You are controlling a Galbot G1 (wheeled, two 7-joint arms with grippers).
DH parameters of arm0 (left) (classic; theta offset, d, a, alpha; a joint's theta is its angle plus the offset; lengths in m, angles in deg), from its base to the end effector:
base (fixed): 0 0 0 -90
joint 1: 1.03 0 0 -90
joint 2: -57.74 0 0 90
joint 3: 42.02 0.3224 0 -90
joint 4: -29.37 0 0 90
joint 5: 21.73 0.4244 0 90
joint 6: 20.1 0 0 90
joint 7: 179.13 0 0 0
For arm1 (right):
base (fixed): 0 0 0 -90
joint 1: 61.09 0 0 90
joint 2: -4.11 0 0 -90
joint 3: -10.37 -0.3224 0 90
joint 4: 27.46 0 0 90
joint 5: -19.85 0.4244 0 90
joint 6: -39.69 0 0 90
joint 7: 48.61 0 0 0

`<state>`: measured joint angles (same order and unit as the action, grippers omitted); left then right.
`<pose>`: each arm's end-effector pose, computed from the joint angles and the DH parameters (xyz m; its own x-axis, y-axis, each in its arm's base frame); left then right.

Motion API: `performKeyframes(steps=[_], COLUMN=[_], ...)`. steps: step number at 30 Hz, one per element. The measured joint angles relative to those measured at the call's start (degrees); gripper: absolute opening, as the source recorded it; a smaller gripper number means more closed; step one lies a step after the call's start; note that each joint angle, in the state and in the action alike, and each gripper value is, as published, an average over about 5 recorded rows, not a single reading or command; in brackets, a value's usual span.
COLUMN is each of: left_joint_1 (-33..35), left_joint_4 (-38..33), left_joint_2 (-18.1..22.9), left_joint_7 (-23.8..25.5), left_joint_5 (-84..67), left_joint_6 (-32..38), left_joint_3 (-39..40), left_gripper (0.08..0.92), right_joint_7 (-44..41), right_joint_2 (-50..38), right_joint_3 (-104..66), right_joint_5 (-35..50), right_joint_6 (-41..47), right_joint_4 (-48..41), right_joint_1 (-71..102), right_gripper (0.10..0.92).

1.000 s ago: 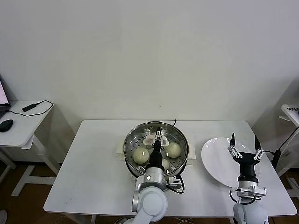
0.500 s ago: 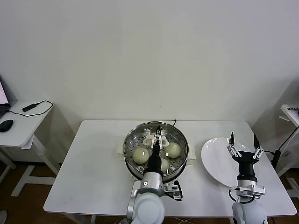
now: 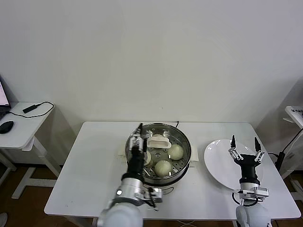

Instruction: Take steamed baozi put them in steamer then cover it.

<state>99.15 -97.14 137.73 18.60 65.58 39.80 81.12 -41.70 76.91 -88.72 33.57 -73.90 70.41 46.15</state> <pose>0.2632 -0.1715 -0.1501 -0.9922 0.1191 -0.0355 -0.0120 0.1919 0.9813 0.3275 -0.1416 -0.3454 -0.9375 0.1862 -0.2940 0.2123 0.9754 -0.0591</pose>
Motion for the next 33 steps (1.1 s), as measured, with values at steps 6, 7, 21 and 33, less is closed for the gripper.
performKeyframes(steps=[6,7,21,33], left_joint_1=[0.41,0.60,1.87,4.09], left_joint_4=[0.95,1.60,12.18,15.49], left_joint_2=[-1.27,-1.53,-2.02,-2.54], left_joint_7=[-9.38,-10.54,-17.25,-19.92], left_joint_5=[-20.90,-24.76,-69.10,-80.90], left_joint_6=[6.75,8.41,29.74,36.99], left_joint_3=[-8.19,-9.63,-21.34,-25.59], left_gripper=[0.823,0.822,0.823,0.823], right_joint_7=[-0.07,-0.17,-1.63,-1.94], right_joint_2=[-1.36,-1.52,-2.11,-1.70], right_joint_3=[0.86,0.90,1.29,1.42], right_joint_5=[2.25,2.67,6.82,6.99], right_joint_6=[3.36,3.85,6.18,6.01], right_joint_4=[-0.12,-0.14,-1.15,-1.97], right_joint_1=[0.72,0.79,2.40,4.28], right_gripper=[0.823,0.823,0.823,0.823])
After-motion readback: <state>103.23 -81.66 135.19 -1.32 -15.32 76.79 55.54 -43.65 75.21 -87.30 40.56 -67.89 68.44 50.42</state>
